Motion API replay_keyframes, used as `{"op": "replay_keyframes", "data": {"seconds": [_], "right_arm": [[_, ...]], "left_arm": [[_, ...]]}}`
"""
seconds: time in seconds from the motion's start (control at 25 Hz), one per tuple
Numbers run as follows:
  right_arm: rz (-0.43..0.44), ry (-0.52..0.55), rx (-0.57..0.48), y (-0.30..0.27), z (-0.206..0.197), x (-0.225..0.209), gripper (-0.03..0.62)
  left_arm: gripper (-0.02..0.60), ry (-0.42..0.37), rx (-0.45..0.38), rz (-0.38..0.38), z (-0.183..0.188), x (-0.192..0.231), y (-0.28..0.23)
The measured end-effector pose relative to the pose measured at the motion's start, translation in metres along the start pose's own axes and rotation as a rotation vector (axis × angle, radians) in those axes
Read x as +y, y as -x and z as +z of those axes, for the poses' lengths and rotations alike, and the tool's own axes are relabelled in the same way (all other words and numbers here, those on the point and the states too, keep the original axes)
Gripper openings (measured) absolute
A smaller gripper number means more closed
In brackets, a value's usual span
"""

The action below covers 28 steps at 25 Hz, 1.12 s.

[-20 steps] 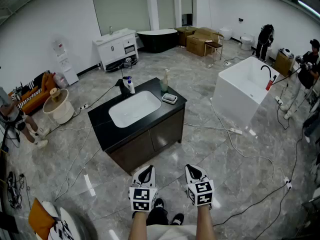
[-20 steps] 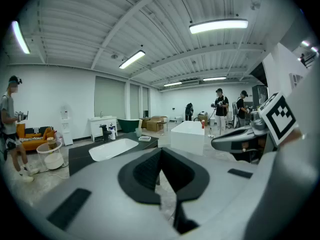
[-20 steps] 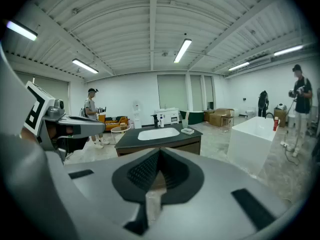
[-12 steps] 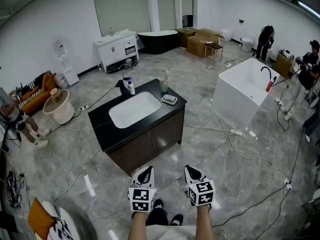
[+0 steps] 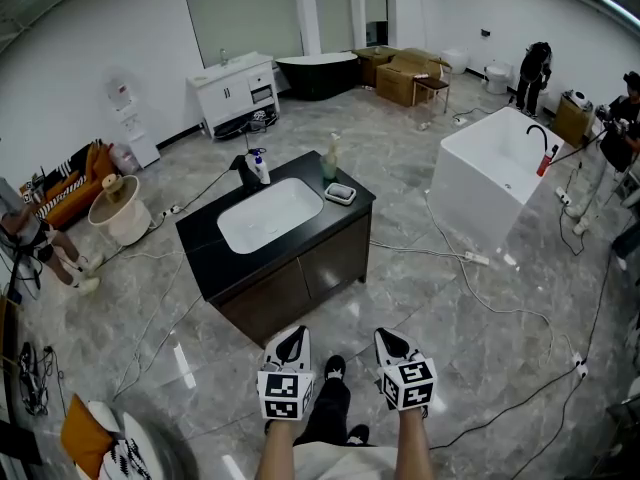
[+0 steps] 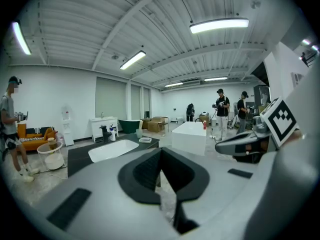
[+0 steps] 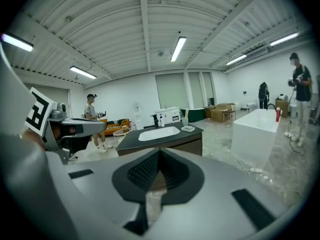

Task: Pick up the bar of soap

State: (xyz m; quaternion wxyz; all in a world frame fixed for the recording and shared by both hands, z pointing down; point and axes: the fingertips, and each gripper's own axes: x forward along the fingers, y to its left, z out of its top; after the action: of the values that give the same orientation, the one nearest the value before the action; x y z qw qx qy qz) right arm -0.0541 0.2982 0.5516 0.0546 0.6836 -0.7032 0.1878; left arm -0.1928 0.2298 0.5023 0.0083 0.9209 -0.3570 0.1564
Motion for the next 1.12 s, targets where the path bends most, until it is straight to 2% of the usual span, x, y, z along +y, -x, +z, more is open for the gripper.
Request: {"op": "replay_keyframes", "data": {"seconds": [0.24, 0.44, 0.6, 0.8, 1.12], "right_arm": [[0.007, 0.025, 0.007, -0.024, 0.009, -0.017, 0.005], [0.009, 0.054, 0.013, -0.055, 0.031, -0.044, 0.005], [0.048, 0.053, 0.007, -0.089, 0.044, -0.061, 0.005], [0.064, 0.095, 0.018, -0.135, 0.069, -0.080, 0.005], [0.086, 0.057, 0.020, -0.209, 0.095, -0.107, 0.005]], "left_arm": [[0.005, 0.005, -0.026, 0.025, 0.008, 0.013, -0.030], [0.005, 0.042, -0.038, -0.007, 0.025, 0.020, -0.079], [0.005, 0.071, -0.036, 0.011, 0.037, 0.035, -0.123], [0.005, 0.107, -0.008, -0.032, 0.052, 0.056, -0.183], [0.005, 0.142, -0.009, -0.070, 0.071, 0.091, -0.260]]}}
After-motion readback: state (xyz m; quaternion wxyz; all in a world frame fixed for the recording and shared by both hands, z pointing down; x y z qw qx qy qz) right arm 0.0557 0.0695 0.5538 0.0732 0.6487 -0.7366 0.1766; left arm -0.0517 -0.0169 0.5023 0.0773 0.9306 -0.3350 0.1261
